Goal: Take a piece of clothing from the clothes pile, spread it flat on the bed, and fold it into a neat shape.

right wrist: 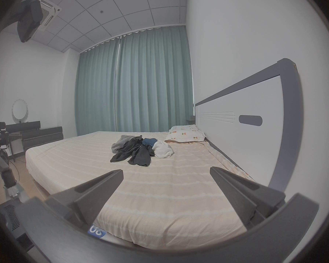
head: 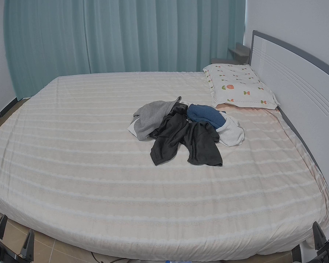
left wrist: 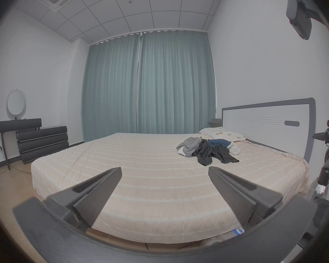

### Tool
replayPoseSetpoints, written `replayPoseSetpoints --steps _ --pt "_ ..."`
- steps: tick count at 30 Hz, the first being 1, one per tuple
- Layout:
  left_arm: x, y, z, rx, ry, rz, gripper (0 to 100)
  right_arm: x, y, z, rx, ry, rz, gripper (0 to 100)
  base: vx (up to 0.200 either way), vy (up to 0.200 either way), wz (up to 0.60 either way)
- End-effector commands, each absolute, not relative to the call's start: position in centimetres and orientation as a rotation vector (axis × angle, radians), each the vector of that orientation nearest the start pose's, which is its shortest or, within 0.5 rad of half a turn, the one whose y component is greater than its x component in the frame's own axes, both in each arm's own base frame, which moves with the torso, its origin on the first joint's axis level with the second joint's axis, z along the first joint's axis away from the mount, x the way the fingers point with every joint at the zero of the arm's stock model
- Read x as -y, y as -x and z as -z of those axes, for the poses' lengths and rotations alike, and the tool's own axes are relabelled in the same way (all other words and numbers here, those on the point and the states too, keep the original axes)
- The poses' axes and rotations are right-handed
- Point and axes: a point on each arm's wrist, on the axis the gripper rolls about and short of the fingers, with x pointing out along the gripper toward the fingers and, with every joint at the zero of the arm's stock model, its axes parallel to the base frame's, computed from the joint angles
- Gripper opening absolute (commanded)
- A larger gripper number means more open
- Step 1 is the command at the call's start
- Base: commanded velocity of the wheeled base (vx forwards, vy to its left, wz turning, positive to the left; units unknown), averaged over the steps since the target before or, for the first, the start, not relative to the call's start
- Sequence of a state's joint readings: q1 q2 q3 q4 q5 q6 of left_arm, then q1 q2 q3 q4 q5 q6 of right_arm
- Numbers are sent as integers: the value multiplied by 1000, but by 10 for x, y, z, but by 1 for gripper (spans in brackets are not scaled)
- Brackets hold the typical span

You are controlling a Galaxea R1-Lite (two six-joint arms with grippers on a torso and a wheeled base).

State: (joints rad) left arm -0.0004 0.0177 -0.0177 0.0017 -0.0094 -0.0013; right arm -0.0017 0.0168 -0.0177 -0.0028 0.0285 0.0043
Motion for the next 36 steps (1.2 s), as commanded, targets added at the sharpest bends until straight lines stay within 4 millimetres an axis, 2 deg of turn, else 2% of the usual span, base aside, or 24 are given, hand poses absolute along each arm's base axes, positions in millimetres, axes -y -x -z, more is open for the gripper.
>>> replayPoseSetpoints --steps 1,9,10,11,12,13,20,21,23,27,28,29,31,33,34,36 --pt "0 23 -76 -2 2 9 100 -1 23 -76 1 -8 -28 100 0 0 0" --pt "0 23 -76 0 2 9 100 -1 24 -80 21 -4 -31 100 0 0 0" --pt "0 23 -76 2 2 9 100 -1 27 -94 64 -10 -39 100 0 0 0" --pt "0 23 -76 0 2 9 100 -1 33 -120 121 -14 -59 100 0 0 0" --pt "0 23 -76 0 2 9 100 -1 35 -136 134 -16 -76 100 0 0 0" --pt "0 23 -76 0 2 9 100 -2 25 -145 42 -15 -114 100 0 0 0" --pt "0 23 -76 0 0 9 100 -3 -4 -141 -171 -27 -165 100 0 0 0" --pt "0 23 -76 0 2 9 100 -4 -13 -138 -241 -35 -181 100 0 0 0" --pt "0 23 -76 0 2 9 100 -4 -18 -138 -266 -40 -185 100 0 0 0" --pt "0 23 -76 -2 2 9 100 -6 -58 -144 -432 -54 -206 100 0 0 0" --pt "0 23 -76 -2 2 9 100 -6 -60 -144 -438 -55 -208 100 0 0 0" --pt "0 23 -76 0 2 9 100 -7 -79 -143 -502 -64 -209 100 0 0 0" --pt "0 23 -76 0 2 9 100 -10 -106 -140 -569 -97 -213 100 0 0 0" --pt "0 23 -76 0 2 9 100 -13 -120 -139 -593 -118 -218 100 0 0 0" --pt "0 23 -76 0 2 11 100 -18 -144 -135 -626 -154 -224 100 0 0 0" --pt "0 23 -76 0 2 11 100 -23 -173 -130 -645 -189 -213 100 0 0 0"
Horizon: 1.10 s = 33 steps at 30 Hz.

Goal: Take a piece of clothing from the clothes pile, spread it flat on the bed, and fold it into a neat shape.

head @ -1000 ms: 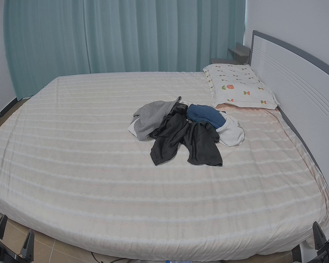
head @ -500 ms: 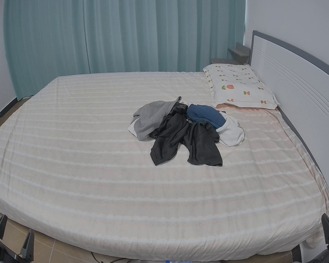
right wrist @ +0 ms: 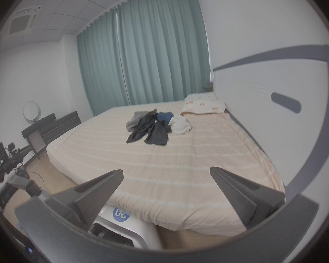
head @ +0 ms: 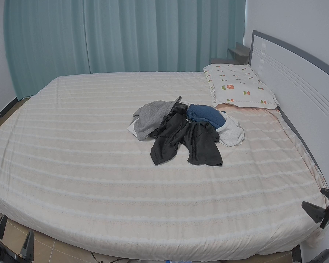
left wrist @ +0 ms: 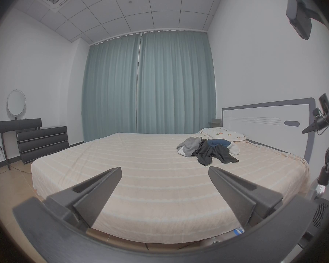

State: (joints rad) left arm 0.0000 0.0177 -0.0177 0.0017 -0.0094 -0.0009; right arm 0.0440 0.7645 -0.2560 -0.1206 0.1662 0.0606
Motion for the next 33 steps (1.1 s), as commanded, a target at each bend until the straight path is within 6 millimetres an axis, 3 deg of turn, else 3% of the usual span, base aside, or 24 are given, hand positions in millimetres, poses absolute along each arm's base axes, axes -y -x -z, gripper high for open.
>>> replayPoseSetpoints --steps 1,2,6,7,9,11,12,13,14,17,23,25,29,33 --pt "0 23 -76 0 2 11 100 -23 -173 -130 -645 -189 -213 100 0 0 0" --pt "0 23 -76 0 2 9 100 -28 -203 -123 -664 -205 -208 100 0 0 0" --pt "0 23 -76 0 2 9 100 -35 -255 -104 -689 -201 -168 100 0 0 0" --pt "0 23 -76 0 2 9 100 -35 -259 -103 -688 -202 -165 100 0 0 0" --pt "0 23 -76 -2 0 9 100 -44 -302 -87 -695 -243 -135 100 0 0 0" --pt "0 23 -76 0 2 9 100 -48 -315 -80 -700 -265 -128 100 0 0 0" --pt "0 23 -76 0 2 9 100 -57 -336 -72 -699 -296 -117 100 0 0 0" --pt "0 23 -76 0 2 9 100 -60 -340 -69 -701 -301 -113 100 0 0 0" --pt "0 23 -76 0 2 9 100 -68 -360 -61 -695 -317 -99 100 0 0 0" --pt "0 23 -76 0 2 9 100 -77 -388 -49 -674 -310 -85 100 0 0 0" --pt "0 23 -76 0 0 9 100 -97 -431 -21 -648 -302 -101 100 0 0 0" --pt "0 23 -76 0 2 9 100 -100 -435 -18 -645 -301 -106 100 0 0 0" --pt "0 23 -76 0 2 9 100 -111 -459 12 -644 -285 -82 100 0 0 0" --pt "0 23 -76 0 2 9 100 -114 -469 22 -663 -283 -72 100 0 0 0"
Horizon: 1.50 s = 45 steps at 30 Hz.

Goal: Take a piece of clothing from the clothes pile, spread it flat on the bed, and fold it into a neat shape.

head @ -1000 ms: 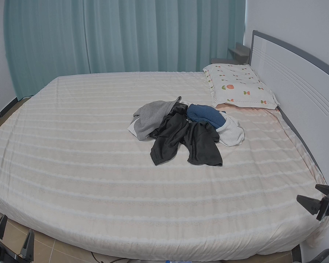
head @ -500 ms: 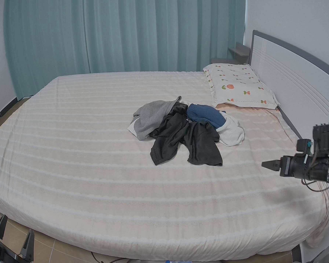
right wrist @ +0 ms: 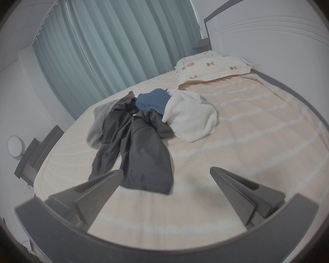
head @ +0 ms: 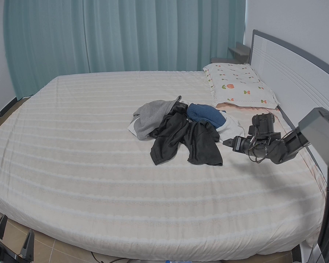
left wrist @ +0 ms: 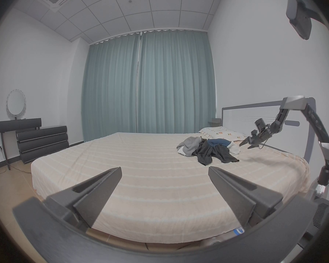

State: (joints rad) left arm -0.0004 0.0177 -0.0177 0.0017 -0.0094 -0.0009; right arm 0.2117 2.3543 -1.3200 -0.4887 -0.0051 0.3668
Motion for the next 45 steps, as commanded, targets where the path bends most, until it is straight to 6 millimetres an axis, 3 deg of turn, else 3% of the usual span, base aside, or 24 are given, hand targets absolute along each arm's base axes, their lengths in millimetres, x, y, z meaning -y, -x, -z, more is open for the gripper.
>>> replayPoseSetpoints --steps 1,12,23,24,33,40,42,45 --pt "0 23 -76 0 0 9 100 -116 -476 25 -657 -286 -72 100 0 0 0" --pt "0 23 -76 0 0 9 100 -144 -486 21 -620 -303 -121 100 0 0 0" --pt "0 23 -76 0 0 9 100 -155 -486 25 -620 -293 -126 100 0 0 0" --pt "0 23 -76 0 2 9 100 -159 -485 25 -620 -291 -134 0 0 0 0" --pt "0 23 -76 0 2 9 100 -166 -481 17 -613 -295 -151 0 0 0 0" --pt "0 23 -76 0 0 9 100 -167 -463 -14 -639 -490 -162 0 0 0 0" --pt "0 23 -76 0 2 9 100 -159 -441 -38 -667 -596 -209 0 0 0 0" --pt "0 23 -76 0 2 9 100 -149 -415 -57 -677 -653 -274 0 0 0 0"
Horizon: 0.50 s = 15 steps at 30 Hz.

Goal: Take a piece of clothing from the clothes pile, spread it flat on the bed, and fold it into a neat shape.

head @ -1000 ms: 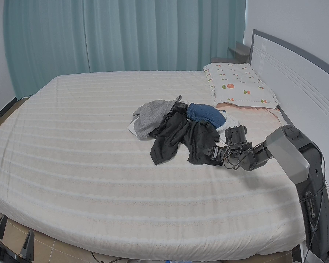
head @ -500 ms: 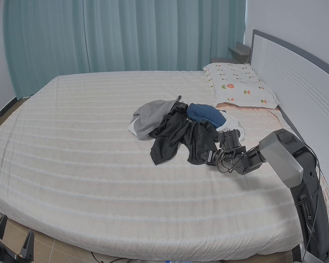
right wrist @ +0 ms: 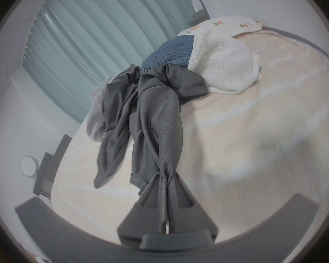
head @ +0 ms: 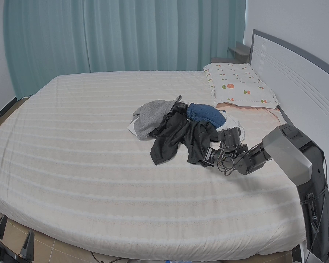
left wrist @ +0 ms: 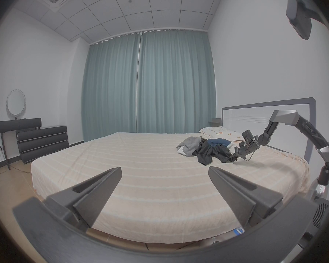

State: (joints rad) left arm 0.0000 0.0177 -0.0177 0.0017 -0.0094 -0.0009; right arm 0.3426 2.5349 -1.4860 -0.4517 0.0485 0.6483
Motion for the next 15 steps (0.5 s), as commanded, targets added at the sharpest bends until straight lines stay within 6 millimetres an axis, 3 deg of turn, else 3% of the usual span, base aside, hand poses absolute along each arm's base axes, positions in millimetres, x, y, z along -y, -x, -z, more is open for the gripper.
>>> replayPoseSetpoints --steps 1,5,6,7,9,10,11,14,15 --pt "0 23 -76 0 0 9 100 -146 -406 -63 -677 -669 -293 0 0 0 0" --pt "0 23 -76 0 0 9 100 -137 -368 -80 -673 -701 -335 0 0 0 0" --pt "0 23 -76 0 0 9 100 -137 -368 -80 -673 -701 -335 0 0 0 0" --pt "0 23 -76 0 0 9 100 -134 -345 -89 -655 -712 -363 0 0 0 0" --pt "0 23 -76 0 0 15 100 -131 -322 -102 -619 -723 -402 0 0 0 0" --pt "0 23 -76 0 0 17 100 -131 -321 -103 -616 -724 -405 0 0 0 0" --pt "0 23 -76 0 0 15 100 -127 -305 -115 -574 -737 -430 0 0 0 0" --pt "0 23 -76 0 3 15 100 -121 -290 -131 -528 -745 -461 0 0 0 0" --pt "0 23 -76 0 0 15 100 -116 -277 -146 -494 -753 -501 0 0 0 0"
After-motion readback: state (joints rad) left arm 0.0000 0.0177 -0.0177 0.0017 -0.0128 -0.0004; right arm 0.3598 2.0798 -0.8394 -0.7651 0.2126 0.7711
